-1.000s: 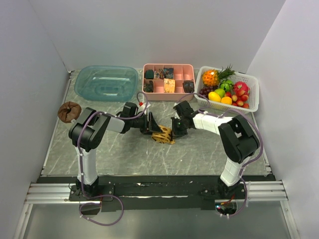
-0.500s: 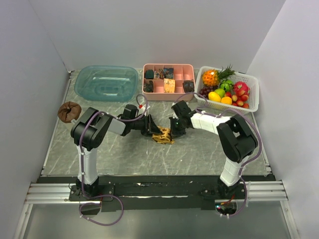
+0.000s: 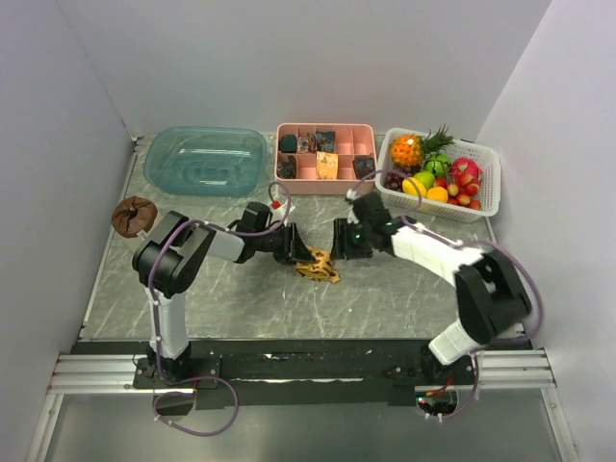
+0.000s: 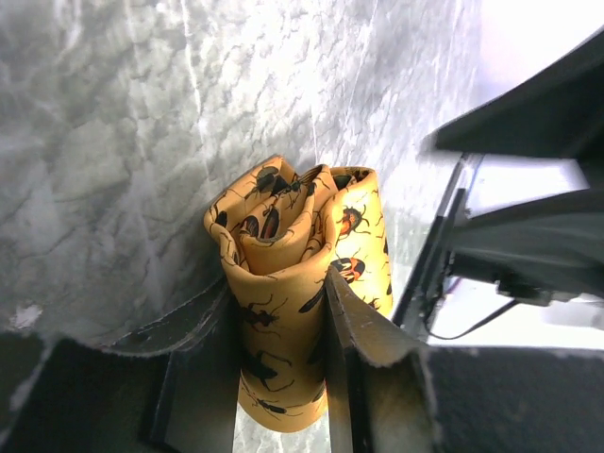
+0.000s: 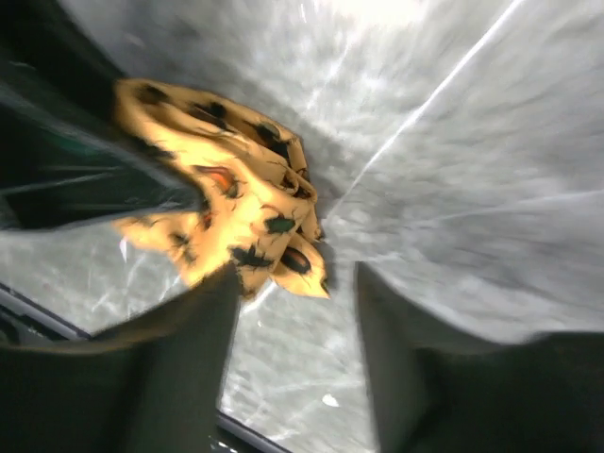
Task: Roll the ties
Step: Pick up the tie at the center of the board.
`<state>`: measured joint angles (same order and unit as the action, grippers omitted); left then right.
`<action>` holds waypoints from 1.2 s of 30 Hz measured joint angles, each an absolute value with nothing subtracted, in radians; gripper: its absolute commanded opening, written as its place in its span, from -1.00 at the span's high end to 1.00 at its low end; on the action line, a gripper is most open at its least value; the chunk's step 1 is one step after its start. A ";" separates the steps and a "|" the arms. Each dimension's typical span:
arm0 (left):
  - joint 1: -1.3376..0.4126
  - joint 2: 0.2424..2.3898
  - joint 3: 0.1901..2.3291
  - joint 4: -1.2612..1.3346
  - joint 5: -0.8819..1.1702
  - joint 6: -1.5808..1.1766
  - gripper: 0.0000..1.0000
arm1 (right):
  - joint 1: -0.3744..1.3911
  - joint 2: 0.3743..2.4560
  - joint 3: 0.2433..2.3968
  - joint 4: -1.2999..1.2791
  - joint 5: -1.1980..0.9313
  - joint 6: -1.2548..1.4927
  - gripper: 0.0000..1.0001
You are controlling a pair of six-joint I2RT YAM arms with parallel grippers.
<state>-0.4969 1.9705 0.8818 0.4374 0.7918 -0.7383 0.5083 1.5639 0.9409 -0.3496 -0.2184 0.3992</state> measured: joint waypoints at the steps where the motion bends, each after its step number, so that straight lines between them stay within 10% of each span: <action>1: -0.500 1.965 0.885 0.423 0.786 -0.717 0.98 | 0.493 1.522 0.937 -0.348 -0.218 0.387 -0.61; 15: -0.520 1.763 0.815 0.357 0.792 -0.484 0.98 | 0.414 1.430 0.870 -0.116 -0.640 0.185 -0.94; 36: -0.609 1.406 0.842 0.234 0.912 -0.380 0.98 | 0.414 1.424 0.845 -0.005 -1.159 0.084 -0.74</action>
